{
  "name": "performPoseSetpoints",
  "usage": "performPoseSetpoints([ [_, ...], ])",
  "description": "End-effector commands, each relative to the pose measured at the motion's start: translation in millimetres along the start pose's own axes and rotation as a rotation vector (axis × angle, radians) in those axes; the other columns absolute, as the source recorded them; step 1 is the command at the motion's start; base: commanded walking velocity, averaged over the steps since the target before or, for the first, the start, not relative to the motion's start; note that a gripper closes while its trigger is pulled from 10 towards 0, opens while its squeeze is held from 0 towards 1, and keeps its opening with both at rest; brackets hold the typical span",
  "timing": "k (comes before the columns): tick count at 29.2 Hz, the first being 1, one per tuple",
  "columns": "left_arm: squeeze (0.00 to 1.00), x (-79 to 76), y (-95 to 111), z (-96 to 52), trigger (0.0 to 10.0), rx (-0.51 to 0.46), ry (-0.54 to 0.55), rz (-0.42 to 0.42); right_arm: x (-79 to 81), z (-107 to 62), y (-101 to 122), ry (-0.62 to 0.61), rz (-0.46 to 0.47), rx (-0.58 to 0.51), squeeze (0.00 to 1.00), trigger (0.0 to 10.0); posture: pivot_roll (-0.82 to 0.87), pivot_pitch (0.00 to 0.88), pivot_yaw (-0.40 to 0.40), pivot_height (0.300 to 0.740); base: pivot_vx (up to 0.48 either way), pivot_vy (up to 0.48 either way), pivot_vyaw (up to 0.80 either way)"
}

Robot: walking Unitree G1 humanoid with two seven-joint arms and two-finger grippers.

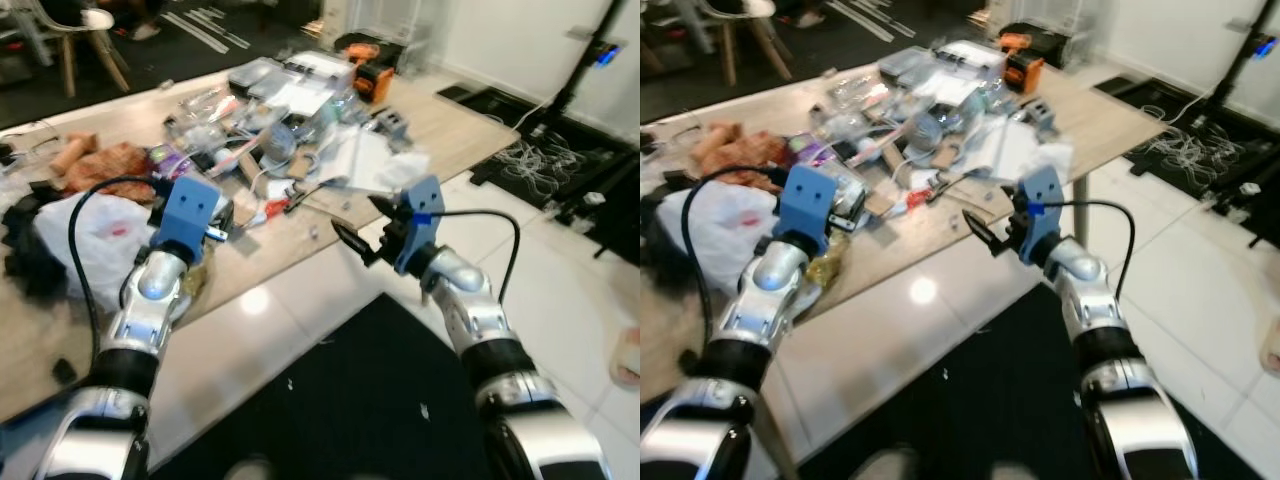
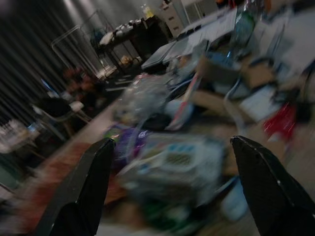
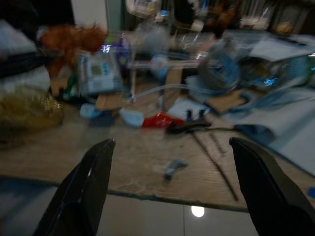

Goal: Picking trash to rubbish bin

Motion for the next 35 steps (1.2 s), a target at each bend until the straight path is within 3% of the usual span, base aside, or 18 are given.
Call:
performPoseSetpoints([
  [1,0.00,2.2,0,-0.7,10.0,0.023,-0.030,0.059,5.3,1.3,1,0.038,0.012,-0.005,0.00,10.0,-0.04,0.000,-0.056,0.740,0.000,0.000,0.79],
  [5,0.00,6.9,4,-1.9,10.0,0.049,-0.089,0.130,6.9,-0.3,0,0.064,0.017,0.001,0.00,10.0,-0.04,0.000,-0.056,0.740,0.000,0.000,0.79],
  [7,0.00,13.0,6,-4.3,10.0,0.109,-0.137,0.186,9.4,-1.4,-1,0.098,0.030,0.007,0.00,10.0,-0.04,0.000,-0.056,0.740,0.000,0.000,0.79],
  [15,0.00,25.9,16,-16.0,10.0,0.207,-0.227,0.169,19.3,-12.5,-2,0.281,0.058,0.024,0.00,10.0,-0.03,0.000,-0.058,0.740,0.000,0.000,0.79],
  [22,0.00,15.8,21,-29.1,10.0,0.246,-0.372,0.151,20.3,-13.2,-2,0.288,0.061,0.025,0.00,10.0,-0.03,0.000,-0.056,0.740,0.000,0.000,0.53],
  [27,0.00,7.8,33,-38.5,10.0,0.232,-0.473,0.054,21.0,-14.5,-1,0.299,0.070,0.025,0.00,10.0,-0.03,0.000,-0.057,0.740,0.000,0.000,0.00],
  [30,0.00,-3.7,36,-40.5,10.0,0.224,-0.519,-0.100,21.5,-14.9,-2,0.302,0.076,0.029,0.00,10.0,-0.03,0.000,-0.059,0.740,0.000,0.000,0.00],
  [35,0.00,-17.0,33,-40.0,10.0,0.262,-0.535,-0.221,22.0,-15.2,-2,0.303,0.078,0.031,0.00,10.0,-0.03,0.000,-0.059,0.740,0.000,0.000,0.00],
])
Point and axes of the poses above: a point about 5 cm out from each wrist's last joint towards the gripper, its own z axis pointing out of the wrist towards the gripper, its own y axis along the axis of the wrist's last joint, x = y × z, the point moved 1 cm from there along z, pointing out of the wrist towards the gripper, and after that the axes turned 4 degrees about -z, right-handed, at the moved point
